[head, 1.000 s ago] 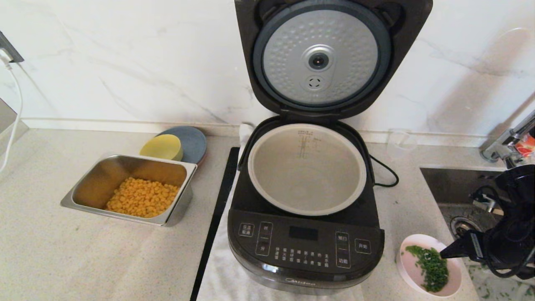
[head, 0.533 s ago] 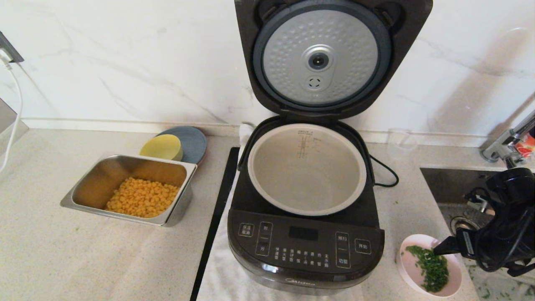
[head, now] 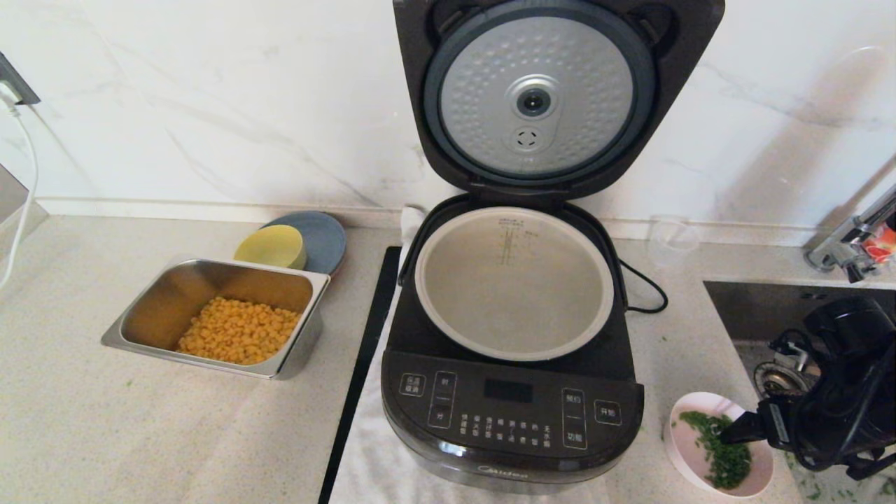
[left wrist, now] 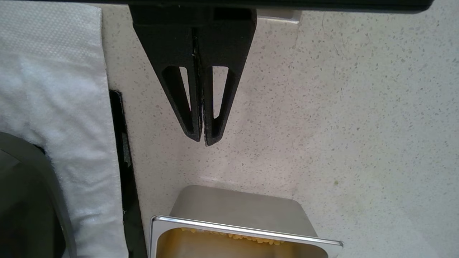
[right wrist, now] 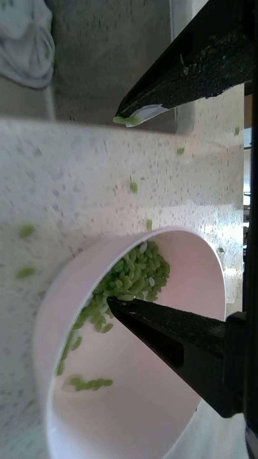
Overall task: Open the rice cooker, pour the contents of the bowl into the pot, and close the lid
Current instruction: Fill a bowl with water from the tap
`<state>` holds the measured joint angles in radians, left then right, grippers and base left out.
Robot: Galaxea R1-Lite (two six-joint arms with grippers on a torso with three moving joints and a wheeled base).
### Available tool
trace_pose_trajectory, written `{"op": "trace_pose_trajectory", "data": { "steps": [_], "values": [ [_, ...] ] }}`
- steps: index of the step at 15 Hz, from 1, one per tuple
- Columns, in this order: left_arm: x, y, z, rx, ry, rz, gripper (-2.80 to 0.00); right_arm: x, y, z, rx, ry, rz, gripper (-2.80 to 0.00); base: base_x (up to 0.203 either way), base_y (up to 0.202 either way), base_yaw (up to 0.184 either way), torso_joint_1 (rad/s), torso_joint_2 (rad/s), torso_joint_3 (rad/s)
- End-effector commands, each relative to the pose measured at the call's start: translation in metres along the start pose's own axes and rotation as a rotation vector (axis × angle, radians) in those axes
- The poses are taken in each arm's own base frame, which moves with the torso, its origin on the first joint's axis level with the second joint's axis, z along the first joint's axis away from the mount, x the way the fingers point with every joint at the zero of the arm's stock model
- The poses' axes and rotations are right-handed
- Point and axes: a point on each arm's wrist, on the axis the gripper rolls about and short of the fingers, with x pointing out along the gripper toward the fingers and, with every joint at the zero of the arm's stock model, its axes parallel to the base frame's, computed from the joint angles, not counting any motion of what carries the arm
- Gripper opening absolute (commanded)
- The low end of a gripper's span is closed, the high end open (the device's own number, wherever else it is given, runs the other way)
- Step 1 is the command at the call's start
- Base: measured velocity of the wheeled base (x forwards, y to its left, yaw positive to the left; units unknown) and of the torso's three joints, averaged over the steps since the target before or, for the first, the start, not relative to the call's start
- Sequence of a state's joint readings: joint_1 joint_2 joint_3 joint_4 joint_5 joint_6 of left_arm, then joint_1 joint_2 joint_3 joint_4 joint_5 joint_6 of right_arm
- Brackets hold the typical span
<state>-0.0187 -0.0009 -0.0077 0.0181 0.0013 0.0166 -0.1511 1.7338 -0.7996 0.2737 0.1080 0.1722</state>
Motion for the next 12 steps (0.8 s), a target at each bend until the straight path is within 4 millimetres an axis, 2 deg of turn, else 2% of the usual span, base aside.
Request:
{"op": "trace_pose_trajectory", "data": {
  "steps": [1,2,3,10,12],
  "values": [
    [-0.0002,0.0000,-0.0001,0.000,-0.002,0.001,-2.80,0.0099,0.0020,-0.0028,-0.007,0.022,0.001,0.00,0.000,0.000,0.000,0.000,0.00,0.000],
    [0.0000,0.0000,-0.0005,0.000,0.000,0.001,-2.80,0.0135,0.0033,-0.0030,0.002,0.018,0.002,0.00,0.000,0.000,0.000,0.000,0.00,0.000],
    [-0.0001,0.0000,-0.0004,0.000,-0.001,0.001,-2.80,0.0159,0.0043,-0.0025,0.005,0.014,0.002,-2.80,0.000,0.000,0.000,0.000,0.00,0.000],
    [-0.0002,0.0000,-0.0001,0.000,-0.002,0.001,-2.80,0.0188,0.0052,-0.0021,0.010,0.018,0.002,-2.80,0.000,0.000,0.000,0.000,0.00,0.000],
    [-0.0002,0.0000,-0.0001,0.000,-0.002,0.001,-2.80,0.0140,0.0066,-0.0013,0.007,0.000,0.005,-2.80,0.000,0.000,0.000,0.000,0.00,0.000]
  ]
}}
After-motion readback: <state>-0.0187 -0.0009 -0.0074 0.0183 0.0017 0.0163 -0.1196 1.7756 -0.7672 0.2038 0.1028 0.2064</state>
